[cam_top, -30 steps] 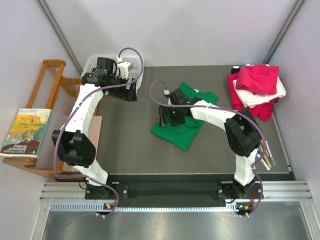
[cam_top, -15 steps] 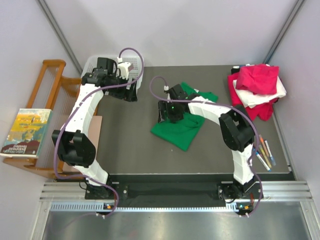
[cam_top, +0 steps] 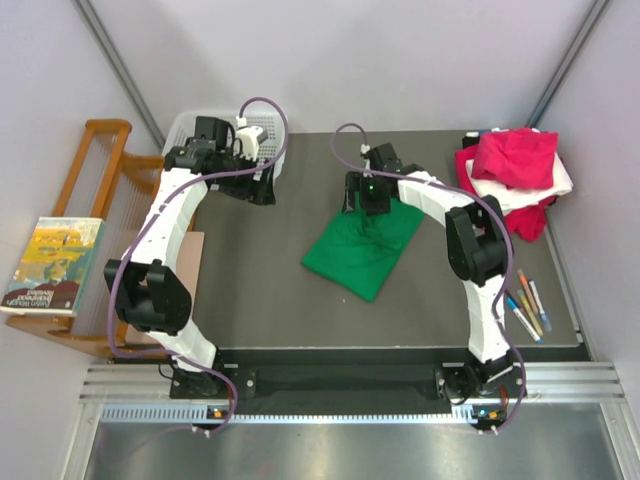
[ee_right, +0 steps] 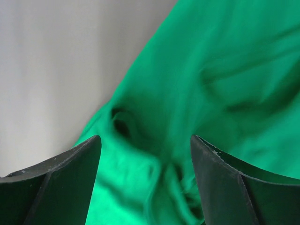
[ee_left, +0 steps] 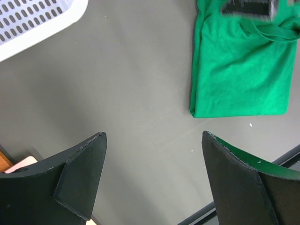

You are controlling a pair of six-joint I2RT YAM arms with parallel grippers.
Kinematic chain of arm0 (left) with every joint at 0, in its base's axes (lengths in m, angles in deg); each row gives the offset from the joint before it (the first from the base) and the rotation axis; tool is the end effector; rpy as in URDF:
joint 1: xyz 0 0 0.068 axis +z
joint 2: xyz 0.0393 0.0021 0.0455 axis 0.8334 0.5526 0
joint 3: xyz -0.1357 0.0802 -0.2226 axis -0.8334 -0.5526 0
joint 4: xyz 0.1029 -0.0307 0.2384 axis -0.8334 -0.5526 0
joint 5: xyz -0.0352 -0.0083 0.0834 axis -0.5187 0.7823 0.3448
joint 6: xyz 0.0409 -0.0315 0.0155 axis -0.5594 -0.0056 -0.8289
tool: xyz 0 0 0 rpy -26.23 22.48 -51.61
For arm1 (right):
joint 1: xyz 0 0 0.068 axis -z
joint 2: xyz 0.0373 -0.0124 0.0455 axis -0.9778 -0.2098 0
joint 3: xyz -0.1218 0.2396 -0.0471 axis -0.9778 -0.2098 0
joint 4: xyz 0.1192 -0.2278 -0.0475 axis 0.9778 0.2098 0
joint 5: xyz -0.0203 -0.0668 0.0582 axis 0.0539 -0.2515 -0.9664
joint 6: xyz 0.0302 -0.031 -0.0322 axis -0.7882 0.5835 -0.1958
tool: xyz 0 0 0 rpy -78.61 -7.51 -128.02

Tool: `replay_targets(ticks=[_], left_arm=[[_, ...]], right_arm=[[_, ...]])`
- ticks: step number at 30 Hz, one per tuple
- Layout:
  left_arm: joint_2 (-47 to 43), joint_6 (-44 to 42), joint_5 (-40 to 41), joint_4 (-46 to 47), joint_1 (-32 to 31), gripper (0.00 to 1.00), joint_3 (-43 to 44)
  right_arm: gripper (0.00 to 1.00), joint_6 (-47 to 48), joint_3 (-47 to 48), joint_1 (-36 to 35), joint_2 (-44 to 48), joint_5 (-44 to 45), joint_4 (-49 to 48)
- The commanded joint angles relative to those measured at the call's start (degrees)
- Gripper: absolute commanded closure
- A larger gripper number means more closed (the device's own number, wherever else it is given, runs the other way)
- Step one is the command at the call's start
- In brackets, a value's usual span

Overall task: Fold and stack the t-shirts
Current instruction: Fold the tshirt

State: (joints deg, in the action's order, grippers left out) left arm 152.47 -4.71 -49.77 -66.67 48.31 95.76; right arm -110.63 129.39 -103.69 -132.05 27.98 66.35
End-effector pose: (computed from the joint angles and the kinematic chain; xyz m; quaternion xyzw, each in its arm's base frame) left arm 0.3455 -0.0628 0.3523 0.2036 0.9121 -0.1750 0.3097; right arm 0.4181 0.2105 0.1909 -0.0584 0.9445 0.2198 0.2369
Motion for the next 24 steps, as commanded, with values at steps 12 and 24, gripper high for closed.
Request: replay_targets(ticks=[12,24], left_arm=[[-1.64,0.46,-4.76,1.44,0.14,0.14,-0.67],[-0.23,0.55,-5.38,0.3,-1.17,0.14,0.29]], right_arm=[[0.24,0.37,4.22,3.13,16.02,7.27,6.4],[0.23,-8.43,-32.62,-1.18,25.81,-9.02,-11.43]])
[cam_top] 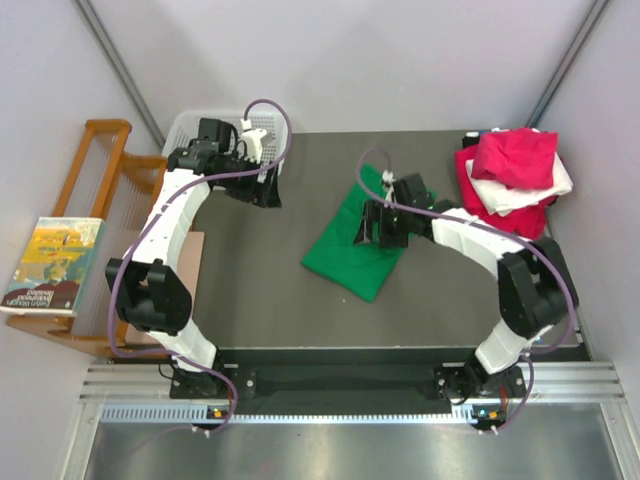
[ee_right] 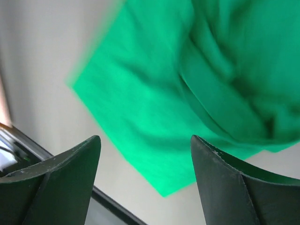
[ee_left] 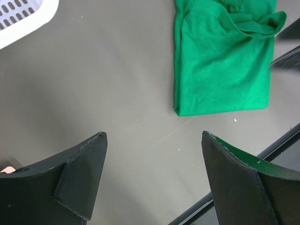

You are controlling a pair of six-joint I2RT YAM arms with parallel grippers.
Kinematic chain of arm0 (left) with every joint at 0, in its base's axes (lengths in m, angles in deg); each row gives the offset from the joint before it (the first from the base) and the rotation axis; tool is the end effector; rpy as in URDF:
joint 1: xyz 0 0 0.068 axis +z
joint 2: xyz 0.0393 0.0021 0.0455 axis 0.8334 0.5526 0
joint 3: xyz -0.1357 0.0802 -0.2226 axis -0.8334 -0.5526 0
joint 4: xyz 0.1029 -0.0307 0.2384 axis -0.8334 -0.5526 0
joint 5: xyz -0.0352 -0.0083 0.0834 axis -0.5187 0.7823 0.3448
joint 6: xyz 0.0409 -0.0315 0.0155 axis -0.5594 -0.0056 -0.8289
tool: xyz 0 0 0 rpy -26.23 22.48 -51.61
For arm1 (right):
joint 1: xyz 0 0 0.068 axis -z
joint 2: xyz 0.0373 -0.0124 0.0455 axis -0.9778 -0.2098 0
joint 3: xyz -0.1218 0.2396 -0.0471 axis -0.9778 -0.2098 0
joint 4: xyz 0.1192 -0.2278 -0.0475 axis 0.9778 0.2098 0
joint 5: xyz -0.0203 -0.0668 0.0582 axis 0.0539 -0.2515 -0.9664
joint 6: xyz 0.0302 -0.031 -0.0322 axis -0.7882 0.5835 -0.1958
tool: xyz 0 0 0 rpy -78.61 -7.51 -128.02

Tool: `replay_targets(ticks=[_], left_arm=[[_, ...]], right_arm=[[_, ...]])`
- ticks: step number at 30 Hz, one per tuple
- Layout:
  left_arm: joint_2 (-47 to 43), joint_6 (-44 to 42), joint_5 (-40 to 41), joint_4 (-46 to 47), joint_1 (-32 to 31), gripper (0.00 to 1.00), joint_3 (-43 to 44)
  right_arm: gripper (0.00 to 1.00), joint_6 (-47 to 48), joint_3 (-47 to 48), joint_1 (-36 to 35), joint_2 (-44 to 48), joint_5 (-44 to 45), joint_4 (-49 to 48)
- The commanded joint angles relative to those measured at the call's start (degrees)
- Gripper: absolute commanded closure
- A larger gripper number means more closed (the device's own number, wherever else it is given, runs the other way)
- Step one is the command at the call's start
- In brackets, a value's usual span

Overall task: Fold and stack the t-shirts
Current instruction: Fold the tshirt

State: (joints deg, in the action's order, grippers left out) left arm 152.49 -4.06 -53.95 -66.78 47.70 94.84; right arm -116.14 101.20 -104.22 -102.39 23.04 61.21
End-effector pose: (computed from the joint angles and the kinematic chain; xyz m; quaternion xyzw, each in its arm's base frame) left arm 0.3434 -0.0686 0.3480 0.2117 0.9064 -0.2130 0.2970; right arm 0.3084 0.1644 0.2452 -0.0391 0.9221 0.2894 0.2539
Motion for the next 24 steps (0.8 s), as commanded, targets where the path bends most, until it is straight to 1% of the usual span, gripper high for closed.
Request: replay_targets(ticks=[1,6,9,15,18,24], left_arm=[[-0.26,-0.19,-1.12,0.14,-0.74,0.14,1.3],[-0.34,-0.72,-0.94,-0.65,-1.0,0.14,1.83],[-0.52,-1.07,-0.59,-0.65,-1.0,0.14,1.3],[-0.52,-1.6,-0.24,-0.91,-1.0,0.14,1.21],[-0.61,-1.77,-0.41,-0.91,-1.09,0.14,1.21],[-0.69,-1.95,-0.68,-0.91,-1.09,0.14,1.04]], right_arm=[[0.23,-3.36,-4.86,-0.66,-4.64,-4.78,-6.92],[0.24,-2.05,-3.55,-0.31,-9.65,-2.59,-6.58],[0.24,-1.08,-2.06,0.66,-10.71,-1.71,-6.31],[0.24,-0.73,0.49,4.17,-9.49,-2.85,-5.0],[0.24,-0.29,1.37,4.7,-8.35,-3.64,-3.59],[0.24,0.06,1.11,6.37,-8.52,-1.71,-3.32]])
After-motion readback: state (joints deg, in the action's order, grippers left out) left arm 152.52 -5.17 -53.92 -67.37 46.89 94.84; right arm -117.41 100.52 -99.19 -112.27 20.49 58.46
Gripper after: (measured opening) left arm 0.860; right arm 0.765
